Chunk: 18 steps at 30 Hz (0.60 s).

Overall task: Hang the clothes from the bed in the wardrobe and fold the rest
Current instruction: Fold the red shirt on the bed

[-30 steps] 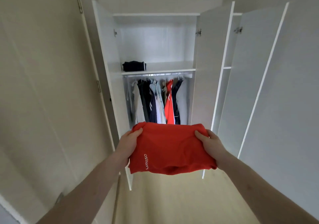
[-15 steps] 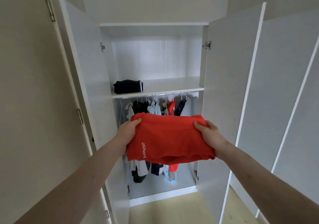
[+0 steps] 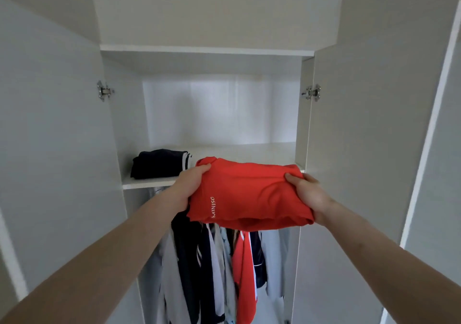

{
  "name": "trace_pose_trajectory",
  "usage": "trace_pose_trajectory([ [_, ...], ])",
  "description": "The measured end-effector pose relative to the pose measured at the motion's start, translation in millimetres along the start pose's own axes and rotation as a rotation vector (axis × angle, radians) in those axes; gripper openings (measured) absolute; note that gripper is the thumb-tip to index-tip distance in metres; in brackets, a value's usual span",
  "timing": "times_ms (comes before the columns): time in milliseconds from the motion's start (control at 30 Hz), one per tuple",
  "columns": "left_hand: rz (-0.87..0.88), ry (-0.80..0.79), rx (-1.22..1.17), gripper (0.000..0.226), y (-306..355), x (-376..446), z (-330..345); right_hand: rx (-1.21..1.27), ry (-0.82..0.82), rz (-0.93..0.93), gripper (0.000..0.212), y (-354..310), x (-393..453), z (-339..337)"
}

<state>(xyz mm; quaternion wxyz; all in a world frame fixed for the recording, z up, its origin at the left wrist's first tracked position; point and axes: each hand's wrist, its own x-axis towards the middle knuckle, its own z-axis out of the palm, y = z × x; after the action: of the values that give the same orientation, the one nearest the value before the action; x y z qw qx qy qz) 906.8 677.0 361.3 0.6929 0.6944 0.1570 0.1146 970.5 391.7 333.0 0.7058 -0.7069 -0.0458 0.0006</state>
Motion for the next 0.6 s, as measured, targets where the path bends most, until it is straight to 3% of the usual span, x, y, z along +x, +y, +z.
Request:
trace_pose_trajectory([
  [133,-0.018,0.015,-0.033,0.023,15.8,72.1,12.6,-0.028,-0.031,0.012,0.05,-13.6,90.8,11.9],
  [433,-0.028,0.077,0.043,0.05,38.1,240.0,0.2,-0.066,-0.074,0.048,0.053,-19.0,250.8,73.7],
  [600,0.015,0.082,0.23,0.048,28.8,352.8,-8.0,-0.116,-0.058,0.084,0.055,-0.1,332.7,106.4],
])
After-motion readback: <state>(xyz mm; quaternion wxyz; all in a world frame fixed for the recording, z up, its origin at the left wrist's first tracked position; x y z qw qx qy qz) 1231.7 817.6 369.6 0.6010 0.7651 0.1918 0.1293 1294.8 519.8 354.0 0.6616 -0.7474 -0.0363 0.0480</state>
